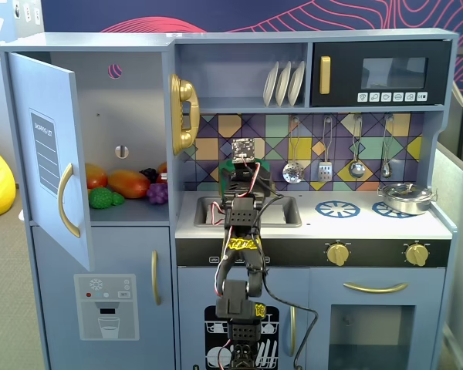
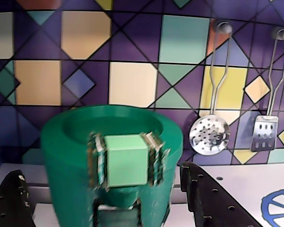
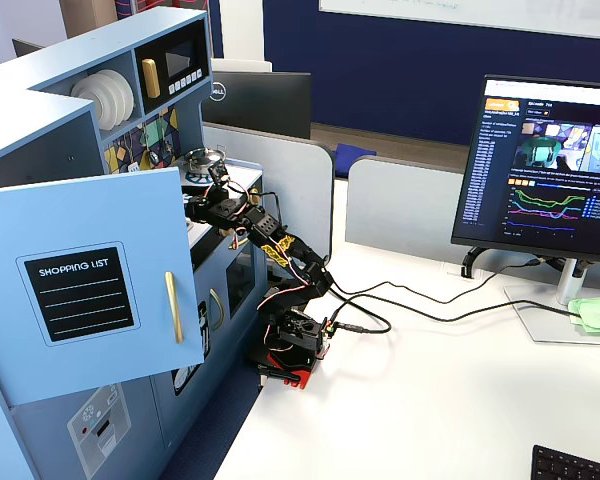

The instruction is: Take off the lid from the green recipient and place it on the counter

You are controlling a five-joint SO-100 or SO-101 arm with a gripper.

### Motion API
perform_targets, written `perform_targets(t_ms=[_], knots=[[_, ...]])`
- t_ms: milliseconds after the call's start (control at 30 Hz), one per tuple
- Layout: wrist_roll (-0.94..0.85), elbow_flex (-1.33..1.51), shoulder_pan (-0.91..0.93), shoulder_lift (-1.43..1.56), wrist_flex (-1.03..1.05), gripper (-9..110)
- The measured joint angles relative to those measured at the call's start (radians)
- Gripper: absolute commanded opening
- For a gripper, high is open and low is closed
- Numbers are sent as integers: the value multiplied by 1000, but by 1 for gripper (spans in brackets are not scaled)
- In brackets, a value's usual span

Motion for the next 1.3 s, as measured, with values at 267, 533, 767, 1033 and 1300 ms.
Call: perform_targets(t_ms=[267,533,767,1033,1300], knots=[[0,-63,18,-123,-34,37],[0,-149,17,-255,-71,35],[0,-166,17,-302,-78,29],[0,-184,-15,-341,-78,0],[0,-184,-41,-353,-117,0]])
